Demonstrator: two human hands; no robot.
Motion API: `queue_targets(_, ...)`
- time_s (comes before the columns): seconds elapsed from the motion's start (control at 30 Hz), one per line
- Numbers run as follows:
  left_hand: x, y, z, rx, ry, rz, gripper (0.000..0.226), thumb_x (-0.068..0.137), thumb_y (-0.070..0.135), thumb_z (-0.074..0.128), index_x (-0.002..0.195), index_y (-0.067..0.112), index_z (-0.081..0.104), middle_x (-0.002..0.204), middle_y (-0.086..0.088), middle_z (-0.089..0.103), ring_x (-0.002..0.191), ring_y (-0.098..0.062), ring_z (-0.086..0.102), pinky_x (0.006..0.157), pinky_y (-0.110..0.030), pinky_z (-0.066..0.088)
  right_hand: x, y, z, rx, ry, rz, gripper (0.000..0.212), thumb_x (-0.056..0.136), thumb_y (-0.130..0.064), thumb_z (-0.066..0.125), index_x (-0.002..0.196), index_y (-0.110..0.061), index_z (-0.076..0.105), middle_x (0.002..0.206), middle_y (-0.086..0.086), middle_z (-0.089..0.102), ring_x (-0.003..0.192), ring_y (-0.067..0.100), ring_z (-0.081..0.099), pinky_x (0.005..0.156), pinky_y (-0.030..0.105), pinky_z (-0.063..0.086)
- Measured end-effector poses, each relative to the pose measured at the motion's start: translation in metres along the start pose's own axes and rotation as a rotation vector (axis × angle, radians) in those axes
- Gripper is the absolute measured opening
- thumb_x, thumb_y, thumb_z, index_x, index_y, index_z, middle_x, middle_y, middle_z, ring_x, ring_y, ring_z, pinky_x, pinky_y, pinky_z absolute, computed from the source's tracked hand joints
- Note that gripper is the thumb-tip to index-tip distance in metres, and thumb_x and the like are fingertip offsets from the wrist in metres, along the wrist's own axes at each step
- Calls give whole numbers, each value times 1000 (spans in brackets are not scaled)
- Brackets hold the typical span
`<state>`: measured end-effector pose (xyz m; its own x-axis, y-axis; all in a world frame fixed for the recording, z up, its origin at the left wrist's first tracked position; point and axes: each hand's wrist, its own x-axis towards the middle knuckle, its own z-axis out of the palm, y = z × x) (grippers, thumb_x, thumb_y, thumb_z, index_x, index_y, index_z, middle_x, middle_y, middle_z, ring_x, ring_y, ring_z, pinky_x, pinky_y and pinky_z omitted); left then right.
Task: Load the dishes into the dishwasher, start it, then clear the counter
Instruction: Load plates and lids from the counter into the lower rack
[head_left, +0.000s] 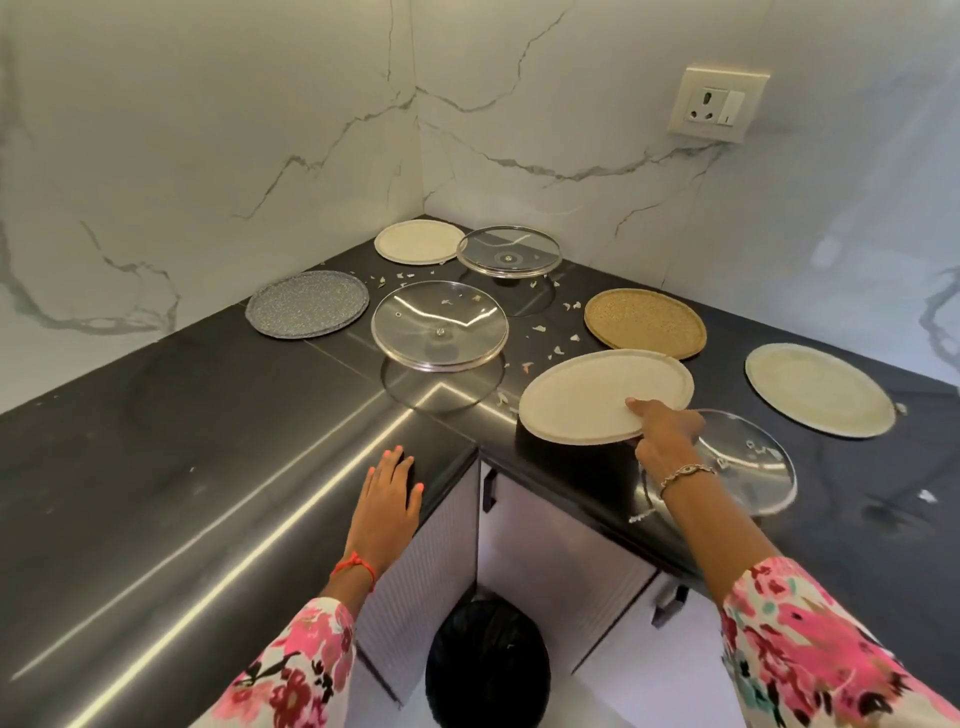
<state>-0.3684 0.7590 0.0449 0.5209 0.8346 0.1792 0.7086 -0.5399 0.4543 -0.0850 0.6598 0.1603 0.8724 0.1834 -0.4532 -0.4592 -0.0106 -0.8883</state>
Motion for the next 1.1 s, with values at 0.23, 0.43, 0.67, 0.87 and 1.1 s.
queue_targets(0.23,-142,0,-8,-14,-14,99,47,83,8,47,130,0,46,143,-18,39,137,-34,31,113,-43,19,-119,58,-104,66,-148,-123,50,71,10,71,118,1,55,113,13,61,96,26,57,86,43,52)
queue_targets(0.43,-306,10,-1,-49,-171,108,44,71,5,58,114,-8,57,120,-29,57,113,-46,54,93,-59,41,-217,134,-230,-113,-92,-103,49,75,2,71,120,3,52,104,10,56,95,24,53,86,41,51)
queue_targets(0.67,-460,39,13,-45,-475,145,49,75,14,51,119,-9,53,126,-28,53,121,-43,47,103,-55,32,-275,231,-377,-378,37,-28,37,74,1,69,110,5,60,107,19,65,89,29,58,80,41,52)
queue_targets(0.87,-551,95,32,-60,-590,230,45,88,9,50,131,-4,43,141,-21,40,136,-32,31,114,-37,20,-303,291,-508,-475,87,38,31,79,3,63,110,9,57,102,15,62,96,30,59,72,35,47)
queue_targets(1.1,-638,187,75,-70,-757,232,53,76,17,41,123,-6,52,131,-24,50,128,-36,43,109,-40,29,-309,313,-668,-585,160,73,29,81,1,59,110,6,60,108,22,64,96,38,60,71,33,46)
